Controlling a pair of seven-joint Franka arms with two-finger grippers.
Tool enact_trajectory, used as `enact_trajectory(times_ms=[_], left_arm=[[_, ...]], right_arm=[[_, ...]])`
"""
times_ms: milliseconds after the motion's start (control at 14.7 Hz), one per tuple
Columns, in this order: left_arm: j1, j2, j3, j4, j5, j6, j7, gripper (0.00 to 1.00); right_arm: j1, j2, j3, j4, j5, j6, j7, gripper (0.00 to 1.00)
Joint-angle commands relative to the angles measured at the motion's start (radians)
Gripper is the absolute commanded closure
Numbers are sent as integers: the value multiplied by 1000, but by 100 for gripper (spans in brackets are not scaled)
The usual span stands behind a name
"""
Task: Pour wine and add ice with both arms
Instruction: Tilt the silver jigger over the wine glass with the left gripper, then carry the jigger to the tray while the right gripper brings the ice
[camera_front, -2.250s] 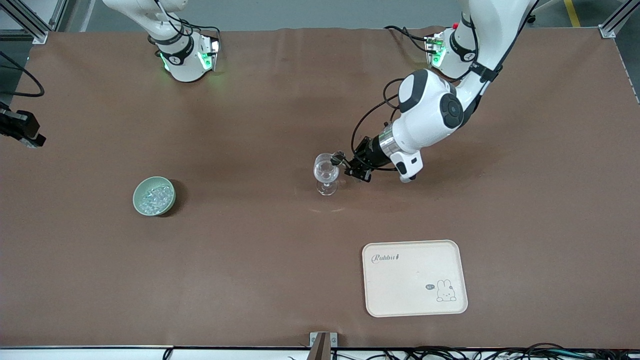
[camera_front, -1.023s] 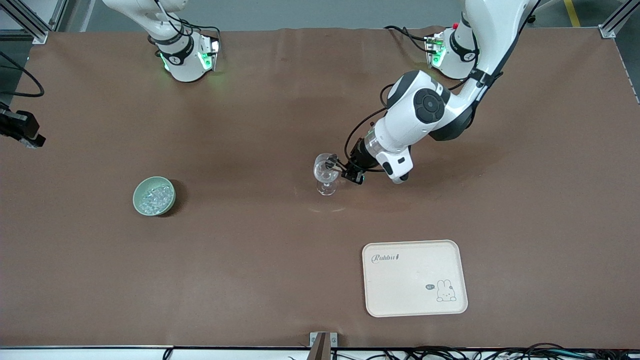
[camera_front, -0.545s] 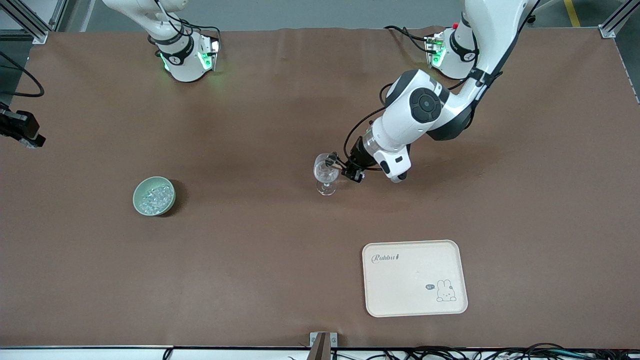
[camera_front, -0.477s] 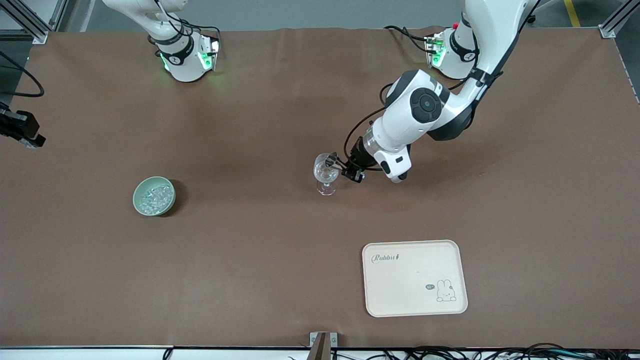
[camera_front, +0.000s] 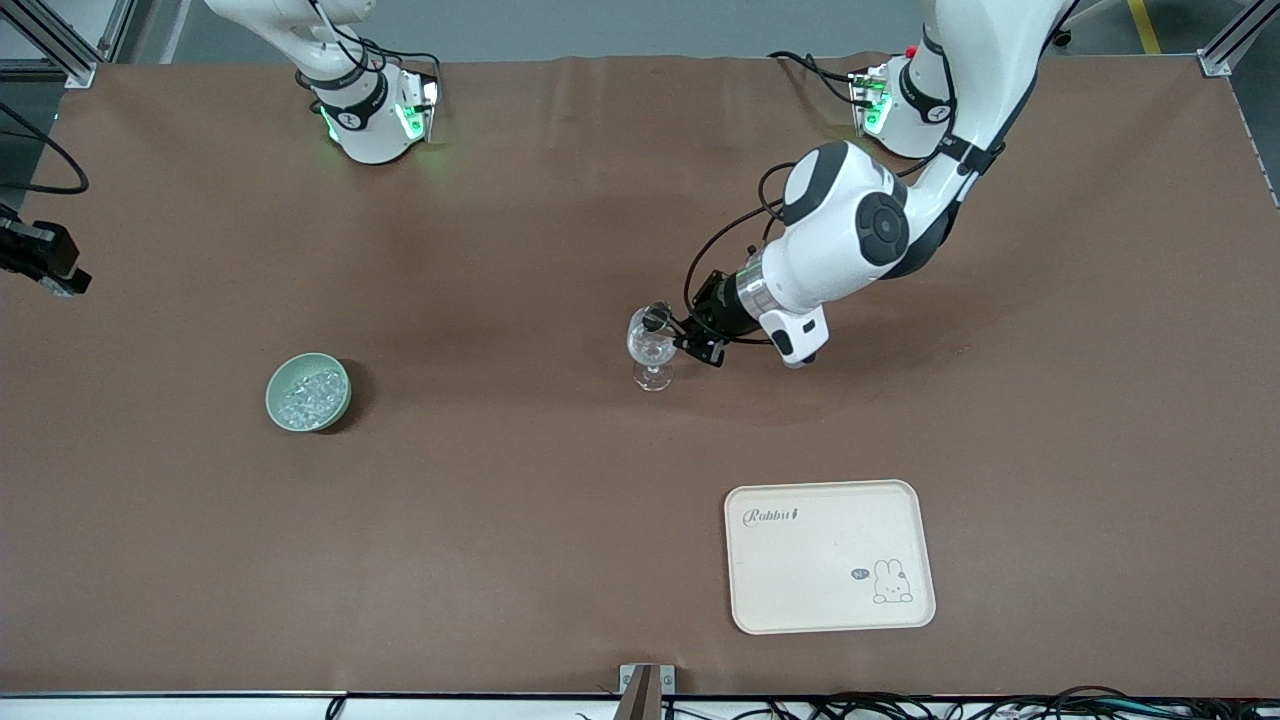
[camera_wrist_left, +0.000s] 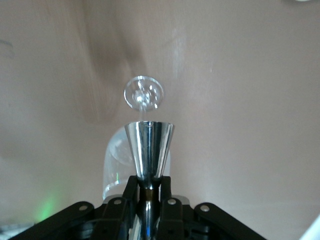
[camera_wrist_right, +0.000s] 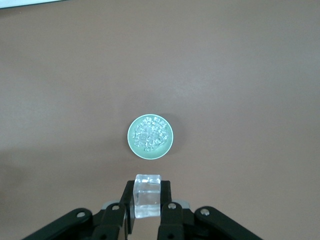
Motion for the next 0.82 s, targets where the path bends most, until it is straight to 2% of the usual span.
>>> enact_trajectory(times_ms=[0,273,477,614,750], left_arm=[[6,-33,50,1,-167,-20,134,99],[6,-35,162,1,-374,-22,317,99],[2,-21,251,11,-488,-22,369,99],[2,20,326,38,-606,-22,407,99],[5,84,352,92,-634,-22,499,99]], right_arm=[[-6,-12,11,-12,14,-18,16,99],[46,-11,32,-12,17,-20,76,99],[158,-8,31,-10,45,-8,173,99],[248,0,31,4,52,3,252,99],[339,33,32,8,68,25,361,99]])
